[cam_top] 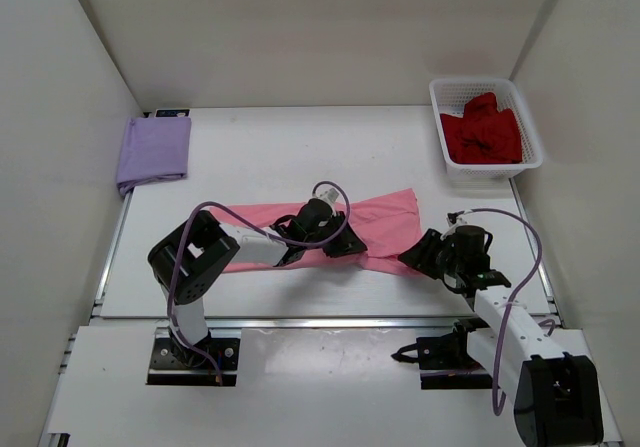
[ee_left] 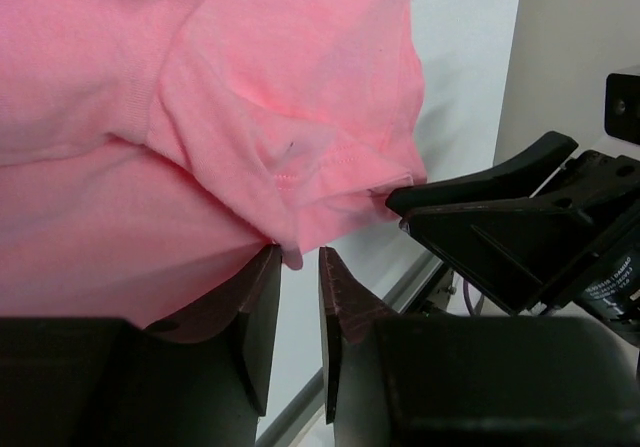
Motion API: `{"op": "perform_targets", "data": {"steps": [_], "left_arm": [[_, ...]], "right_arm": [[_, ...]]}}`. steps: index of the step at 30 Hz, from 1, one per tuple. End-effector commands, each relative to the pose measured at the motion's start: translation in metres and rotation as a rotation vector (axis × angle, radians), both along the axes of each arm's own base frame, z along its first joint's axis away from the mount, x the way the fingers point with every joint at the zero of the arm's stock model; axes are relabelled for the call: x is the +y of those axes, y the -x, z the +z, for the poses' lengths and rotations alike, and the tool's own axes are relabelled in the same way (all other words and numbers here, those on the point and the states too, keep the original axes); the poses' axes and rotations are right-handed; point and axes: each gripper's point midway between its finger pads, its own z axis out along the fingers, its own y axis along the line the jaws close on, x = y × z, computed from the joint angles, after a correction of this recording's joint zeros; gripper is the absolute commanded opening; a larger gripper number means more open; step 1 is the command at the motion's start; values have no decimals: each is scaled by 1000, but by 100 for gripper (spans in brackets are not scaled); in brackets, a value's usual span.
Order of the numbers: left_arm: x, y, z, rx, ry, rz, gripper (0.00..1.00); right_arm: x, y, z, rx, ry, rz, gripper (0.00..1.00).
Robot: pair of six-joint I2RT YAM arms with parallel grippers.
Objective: Fold and stack the t-shirts
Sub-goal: Fold the other side of the tshirt into a rectangle
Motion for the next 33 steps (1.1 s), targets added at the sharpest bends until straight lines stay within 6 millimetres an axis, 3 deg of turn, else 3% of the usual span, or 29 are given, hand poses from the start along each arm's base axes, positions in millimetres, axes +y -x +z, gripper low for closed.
{"op": "perform_targets", "data": {"steps": [1, 5, 10, 14, 21, 22, 29, 33], "left_arm": [[2, 3, 17, -21, 41, -26, 33], [12, 0, 10, -3, 36, 0, 36], [-2, 5, 16, -19, 37, -25, 36], [1, 5, 12, 23, 68, 2, 36], [-3, -4, 32, -51, 48, 14, 37], [-2, -3, 21, -35, 15, 6, 37], [3, -7, -4, -7, -59, 7, 35], [0, -8, -2, -16, -68, 2, 35]], "right_arm": [[-3, -9, 12, -60, 9, 0, 36], [-3, -8, 14, -64, 12, 4, 36], [-1, -9, 18, -77, 4, 7, 35], [2, -8, 18, -79, 3, 14, 35], [2, -5, 17, -78, -2, 14, 34], [3, -4, 17, -81, -7, 15, 35], [0, -6, 23, -100, -7, 5, 34], [-3, -8, 22, -97, -7, -5, 35]]}}
